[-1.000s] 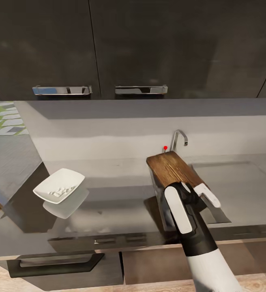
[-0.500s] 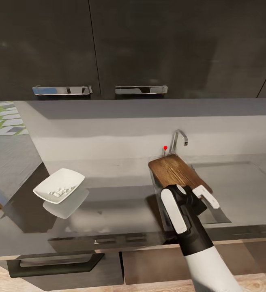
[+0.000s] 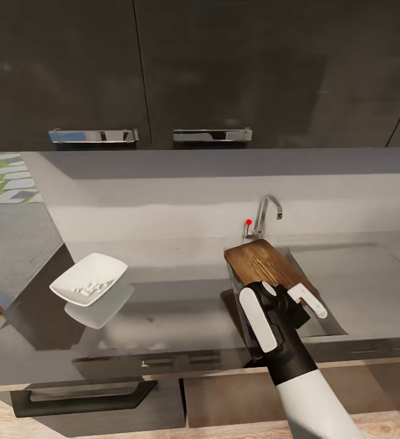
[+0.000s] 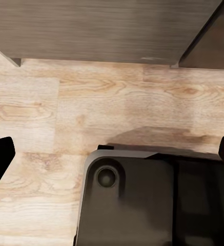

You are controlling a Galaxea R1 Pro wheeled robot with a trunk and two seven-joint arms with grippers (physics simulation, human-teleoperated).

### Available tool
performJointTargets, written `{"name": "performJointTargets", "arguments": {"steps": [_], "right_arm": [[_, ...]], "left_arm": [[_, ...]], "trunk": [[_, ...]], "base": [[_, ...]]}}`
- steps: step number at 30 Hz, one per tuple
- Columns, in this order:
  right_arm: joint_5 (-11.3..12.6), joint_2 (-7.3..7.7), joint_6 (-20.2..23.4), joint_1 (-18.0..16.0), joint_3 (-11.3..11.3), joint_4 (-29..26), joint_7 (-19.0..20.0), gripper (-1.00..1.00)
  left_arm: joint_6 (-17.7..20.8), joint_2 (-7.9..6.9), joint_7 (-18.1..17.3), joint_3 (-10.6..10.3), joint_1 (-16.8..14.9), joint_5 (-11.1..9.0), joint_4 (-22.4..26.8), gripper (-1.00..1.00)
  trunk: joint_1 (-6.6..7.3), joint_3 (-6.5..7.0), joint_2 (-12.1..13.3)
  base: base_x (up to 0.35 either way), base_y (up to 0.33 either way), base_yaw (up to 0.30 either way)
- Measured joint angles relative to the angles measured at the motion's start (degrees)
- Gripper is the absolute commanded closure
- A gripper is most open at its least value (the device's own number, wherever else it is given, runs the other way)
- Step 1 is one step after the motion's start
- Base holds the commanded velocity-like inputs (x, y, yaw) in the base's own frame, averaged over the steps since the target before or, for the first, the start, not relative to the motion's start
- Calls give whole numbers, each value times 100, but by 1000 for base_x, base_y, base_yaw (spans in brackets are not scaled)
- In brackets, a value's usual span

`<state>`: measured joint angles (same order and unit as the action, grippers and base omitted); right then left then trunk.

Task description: In the kitchen, take the Vidalia onion out of the sink, dice it on the chopping board with the paring knife, put the diced onion into the bowl on the countertop, then place both the paring knife and the chopping board into the sink.

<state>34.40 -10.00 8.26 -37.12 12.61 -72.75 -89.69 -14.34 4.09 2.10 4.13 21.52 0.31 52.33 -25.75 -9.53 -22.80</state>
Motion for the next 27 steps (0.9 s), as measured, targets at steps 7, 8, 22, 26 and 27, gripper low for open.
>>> {"name": "performJointTargets", "arguments": {"steps": [7,8,22,26,27], "right_arm": [[-2,1,-185,0,-280,-1,0,100],[-6,1,-224,0,-356,-1,0,100],[-10,0,-295,0,-500,18,-2,100],[-11,0,-312,0,-501,155,-3,100],[-11,0,-328,0,-501,175,-3,100]], "left_arm": [[1,0,0,1,1,0,-18,-100],[1,0,1,1,0,0,-19,-100],[2,0,-9,2,0,0,-26,-100],[2,-2,-9,2,0,0,-28,-100],[2,-1,-9,2,0,0,-28,-100]], "trunk": [[0,-19,1],[0,-25,0],[0,-125,0],[0,-158,0],[0,-167,0]], "base": [[11,-12,0],[96,-97,0],[33,-33,0],[0,0,0],[6,0,0]]}}
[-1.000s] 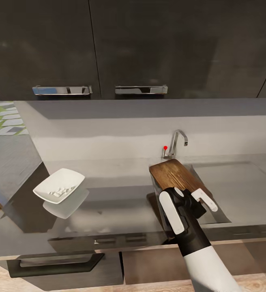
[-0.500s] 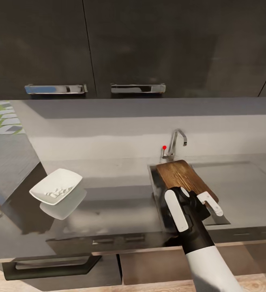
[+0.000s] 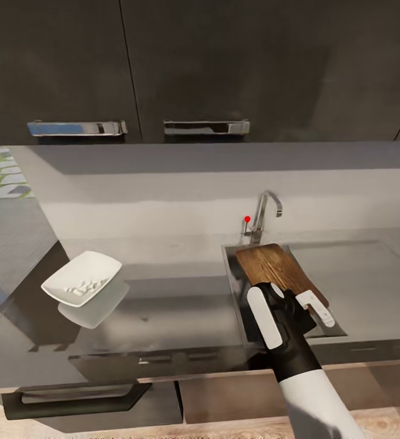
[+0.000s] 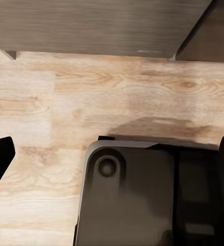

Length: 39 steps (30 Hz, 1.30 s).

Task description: In the kitchen, take the Vidalia onion out of the sink, dice it on the chopping board with the paring knife, put the diced onion into the bowl on the countertop, then place both the paring knife and the chopping board into the sink.

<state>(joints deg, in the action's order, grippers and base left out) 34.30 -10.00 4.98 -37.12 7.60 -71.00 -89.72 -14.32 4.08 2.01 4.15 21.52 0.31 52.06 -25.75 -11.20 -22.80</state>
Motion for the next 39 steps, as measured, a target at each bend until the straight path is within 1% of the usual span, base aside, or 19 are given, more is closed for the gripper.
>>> {"name": "performJointTargets", "arguments": {"steps": [12,17,22,25,29,35,39], "right_arm": [[9,0,-30,0,-14,37,-1,100],[9,0,-28,1,-22,37,0,100],[5,0,-22,4,-234,44,0,100],[6,0,-22,9,-279,150,-1,100],[9,0,-23,8,-296,260,-1,100],[13,0,-24,8,-298,286,-1,100],[17,0,-28,8,-299,357,-1,100]], "left_arm": [[0,1,-9,0,0,0,0,-100],[0,1,-9,0,0,0,-8,-100],[0,1,-9,0,0,-4,-12,-100],[0,1,-9,0,0,-7,-16,-100],[0,1,-9,0,0,-8,-18,-100],[0,1,-9,0,0,-4,-16,-100],[-1,1,-8,-1,-1,-2,-11,-100]], "trunk": [[1,-110,0],[0,-155,0],[0,-202,0],[0,-230,0],[0,-266,0],[0,-321,-1],[2,-358,-1]], "base": [[196,0,0],[40,0,0],[4,0,0],[0,0,0],[0,0,0],[8,-1,0],[165,-77,0]]}}
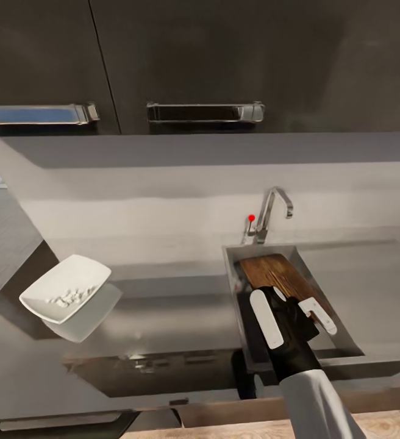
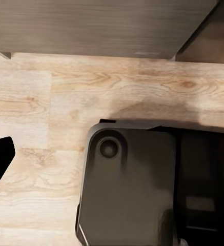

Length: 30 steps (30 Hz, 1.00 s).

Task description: In the kitchen, take the Vidalia onion out of the sink, dice it on the chopping board with the paring knife, put the diced onion into the bowl on the countertop, then place both the paring knife and the chopping board into the sink.

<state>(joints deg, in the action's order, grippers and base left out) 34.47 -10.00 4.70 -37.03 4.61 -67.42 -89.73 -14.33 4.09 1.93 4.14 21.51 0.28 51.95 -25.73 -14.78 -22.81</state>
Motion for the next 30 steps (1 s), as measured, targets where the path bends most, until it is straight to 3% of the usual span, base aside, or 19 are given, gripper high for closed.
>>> {"name": "performJointTargets", "arguments": {"steps": [20,25,30], "right_arm": [[17,0,-209,0,-3,461,-3,100],[231,0,-224,0,-1,600,-4,100],[288,0,-226,0,-1,626,-4,100]], "left_arm": [[1,0,-1,1,0,2,2,-100],[1,0,-1,1,0,2,2,-100],[0,-2,-1,1,0,2,-5,-100]], "trunk": [[-2,-183,0],[-2,-229,0],[-2,-275,0]], "base": [[36,-15,0],[0,0,0],[0,0,0]]}}
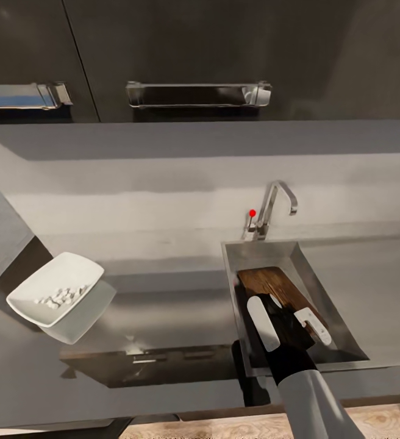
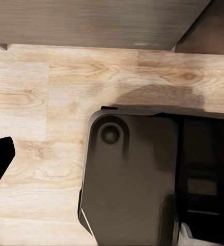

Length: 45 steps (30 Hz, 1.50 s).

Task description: In the kitchen, take the Vidalia onion out of the sink, dice it on the chopping board with the paring knife, put the diced onion into the bowl on the countertop, then place both the paring knife and the chopping board into the sink.

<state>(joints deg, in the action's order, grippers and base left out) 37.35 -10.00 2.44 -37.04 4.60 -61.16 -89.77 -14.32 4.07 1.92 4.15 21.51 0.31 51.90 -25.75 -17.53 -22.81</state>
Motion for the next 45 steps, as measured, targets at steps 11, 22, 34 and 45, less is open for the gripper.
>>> {"name": "performJointTargets", "arguments": {"steps": [11,22,34,45], "right_arm": [[6,0,0,0,-2,3,0,100],[10,0,-4,-4,4,-3,2,100],[12,0,-12,-1,-3,2,-1,-100],[15,0,-6,-1,1,-96,-1,-100]], "left_arm": [[0,2,0,0,0,0,-2,-100],[0,3,0,0,0,0,-3,-100],[0,2,0,0,0,-3,-2,-100],[0,2,0,0,0,-3,-2,-100]], "trunk": [[0,-101,0],[2,-161,-3],[0,-163,-1],[0,-163,-1]], "base": [[0,0,0],[0,0,0],[0,0,0],[0,0,0]]}}
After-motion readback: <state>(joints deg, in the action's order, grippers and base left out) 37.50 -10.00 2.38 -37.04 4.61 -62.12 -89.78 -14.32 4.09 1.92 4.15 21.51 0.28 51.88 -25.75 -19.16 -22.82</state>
